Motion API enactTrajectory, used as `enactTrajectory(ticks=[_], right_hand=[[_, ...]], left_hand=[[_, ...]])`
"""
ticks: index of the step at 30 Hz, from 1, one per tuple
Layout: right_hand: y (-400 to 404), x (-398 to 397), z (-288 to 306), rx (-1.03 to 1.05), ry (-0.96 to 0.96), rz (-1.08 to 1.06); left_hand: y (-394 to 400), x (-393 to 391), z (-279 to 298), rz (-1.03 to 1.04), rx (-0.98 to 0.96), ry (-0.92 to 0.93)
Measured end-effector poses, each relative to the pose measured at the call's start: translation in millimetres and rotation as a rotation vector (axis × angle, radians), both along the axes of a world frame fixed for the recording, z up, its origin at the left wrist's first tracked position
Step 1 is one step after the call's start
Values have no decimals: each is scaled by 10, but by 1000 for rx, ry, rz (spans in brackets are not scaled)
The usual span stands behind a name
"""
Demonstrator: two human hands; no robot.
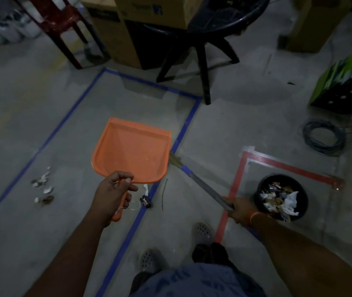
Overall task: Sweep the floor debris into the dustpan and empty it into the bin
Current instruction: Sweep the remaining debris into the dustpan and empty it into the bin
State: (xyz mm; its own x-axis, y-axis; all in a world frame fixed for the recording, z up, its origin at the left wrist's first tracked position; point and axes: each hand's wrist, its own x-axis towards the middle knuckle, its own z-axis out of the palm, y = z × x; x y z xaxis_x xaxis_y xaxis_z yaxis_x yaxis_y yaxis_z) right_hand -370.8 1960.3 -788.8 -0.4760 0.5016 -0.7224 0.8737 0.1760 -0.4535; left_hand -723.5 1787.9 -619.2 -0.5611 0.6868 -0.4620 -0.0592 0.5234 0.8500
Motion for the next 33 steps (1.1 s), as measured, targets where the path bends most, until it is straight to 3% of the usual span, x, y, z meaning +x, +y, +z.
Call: enactTrajectory(ticks=[8, 13, 16, 22, 28, 33], right_hand=[[-796, -236, -170, 22, -61, -103], [-1214, -699, -112, 13, -59, 144], [-1457, -871, -70, -2, 5, 165], [-2184, -1014, -12, 51, 21, 119], [-3110, -1124, -72, 11, -4, -206], [-3622, -1426, -130, -14, -179, -91]], left_hand=[[-714, -102, -4, 159, 44, -15], [-1322, -244, 24, 230, 77, -15], [-1794, -336, -19, 254, 83, -27], [-2606, -545, -226, 268, 73, -43], [-3320, -732, -308, 258, 90, -73], [-3809, -928, -290, 323, 93, -63]])
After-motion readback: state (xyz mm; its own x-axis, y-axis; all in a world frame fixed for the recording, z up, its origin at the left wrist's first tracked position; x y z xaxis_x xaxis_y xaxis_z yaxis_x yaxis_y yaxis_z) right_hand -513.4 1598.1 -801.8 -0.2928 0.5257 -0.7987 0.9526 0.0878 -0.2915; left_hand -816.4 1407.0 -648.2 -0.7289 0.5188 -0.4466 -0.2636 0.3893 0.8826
